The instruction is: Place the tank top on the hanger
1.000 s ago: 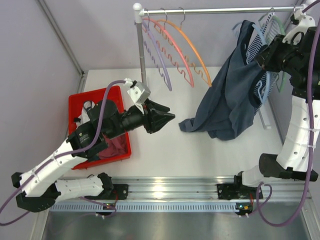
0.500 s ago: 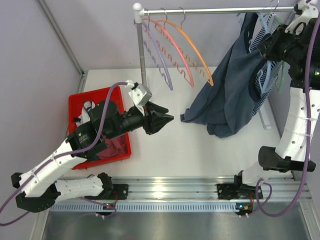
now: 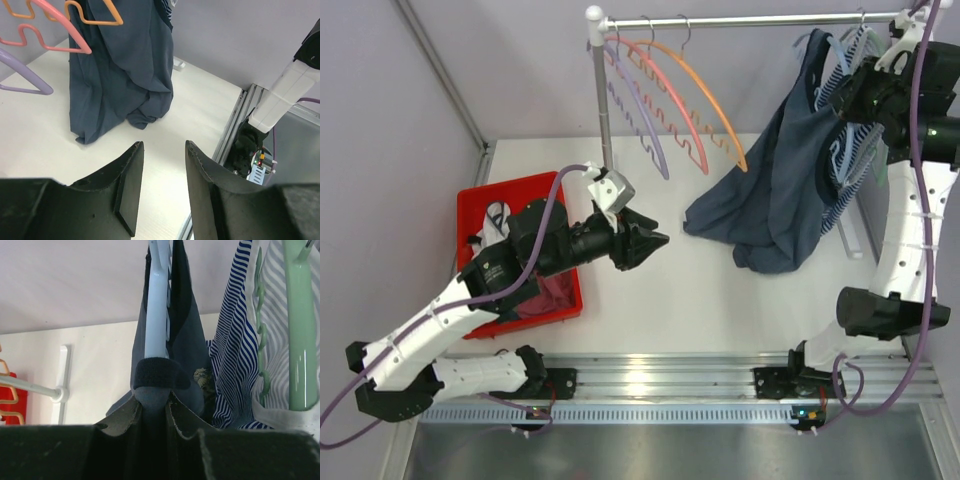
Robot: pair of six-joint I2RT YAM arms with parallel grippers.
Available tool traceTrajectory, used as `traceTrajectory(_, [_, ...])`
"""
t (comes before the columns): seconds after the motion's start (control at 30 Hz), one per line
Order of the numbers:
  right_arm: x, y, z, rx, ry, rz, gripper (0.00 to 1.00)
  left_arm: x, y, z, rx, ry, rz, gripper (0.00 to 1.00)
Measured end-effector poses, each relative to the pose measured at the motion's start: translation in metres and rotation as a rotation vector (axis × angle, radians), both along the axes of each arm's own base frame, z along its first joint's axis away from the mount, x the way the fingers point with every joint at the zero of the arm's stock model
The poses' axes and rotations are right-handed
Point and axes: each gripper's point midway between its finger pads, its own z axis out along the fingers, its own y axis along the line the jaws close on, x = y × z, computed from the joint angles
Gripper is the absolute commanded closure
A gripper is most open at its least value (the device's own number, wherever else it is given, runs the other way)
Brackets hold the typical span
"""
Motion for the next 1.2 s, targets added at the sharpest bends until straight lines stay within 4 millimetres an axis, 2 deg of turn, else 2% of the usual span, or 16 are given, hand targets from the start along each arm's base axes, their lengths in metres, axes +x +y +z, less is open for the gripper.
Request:
traceTrajectory(0.07, [0.004,-0.001,-0.008,-0.003,0.014,-0.001,0.94,0.001,0.0,-0.003,0.009,0.003,0.003,0.56])
traceTrajectory(0.13, [0.007,-0.003,-0.008,-0.01,0.005,-0.006,0.87,0.002,0.0,-0.004,0.015,0.004,0.008,0.55])
traceTrajectory(0.17, [0.008,-0.004,-0.008,-0.011,0.002,-0.007,0.77,0.002,0.0,-0.004,0.015,0.004,0.01,0.55])
traceTrajectory(0.23, [0.009,-0.004,-0.008,-0.012,-0.007,-0.011,0.69,0.003,0.001,-0.004,0.017,0.003,0.017,0.55])
traceTrajectory(0.27, [0.008,-0.004,-0.006,-0.011,-0.014,-0.012,0.59,0.004,0.001,-0.004,0.017,0.003,0.02,0.55])
traceTrajectory(0.33, [0.005,-0.004,-0.004,-0.007,-0.023,-0.017,0.48,0.005,0.002,-0.004,0.017,0.003,0.028,0.55])
traceTrajectory(0.37, [0.003,-0.004,-0.002,-0.007,-0.027,-0.017,0.38,0.006,0.002,-0.004,0.017,0.002,0.034,0.55])
traceTrajectory(0.57, [-0.021,0.001,0.014,0.006,-0.07,-0.02,0.15,0.015,0.008,-0.004,0.011,0.011,0.101,0.55])
traceTrajectory(0.7, [-0.042,0.001,0.019,0.002,-0.086,-0.041,0.08,0.021,0.016,-0.009,0.007,0.016,0.16,0.56])
traceTrajectory(0.8, [-0.061,-0.002,0.011,-0.004,-0.069,-0.072,0.07,0.025,0.025,-0.019,0.013,0.035,0.215,0.58])
traceTrajectory(0.87, [-0.077,-0.002,-0.001,-0.005,-0.046,-0.09,0.05,0.028,0.026,-0.027,0.02,0.039,0.24,0.57])
traceTrajectory(1.07, [-0.127,0.009,-0.034,0.007,0.0,-0.079,0.04,0.033,0.019,-0.072,0.095,0.092,0.255,0.57])
traceTrajectory(1.2, [-0.159,0.027,-0.047,0.029,-0.011,-0.025,0.04,0.035,0.009,-0.079,0.066,0.128,0.254,0.57])
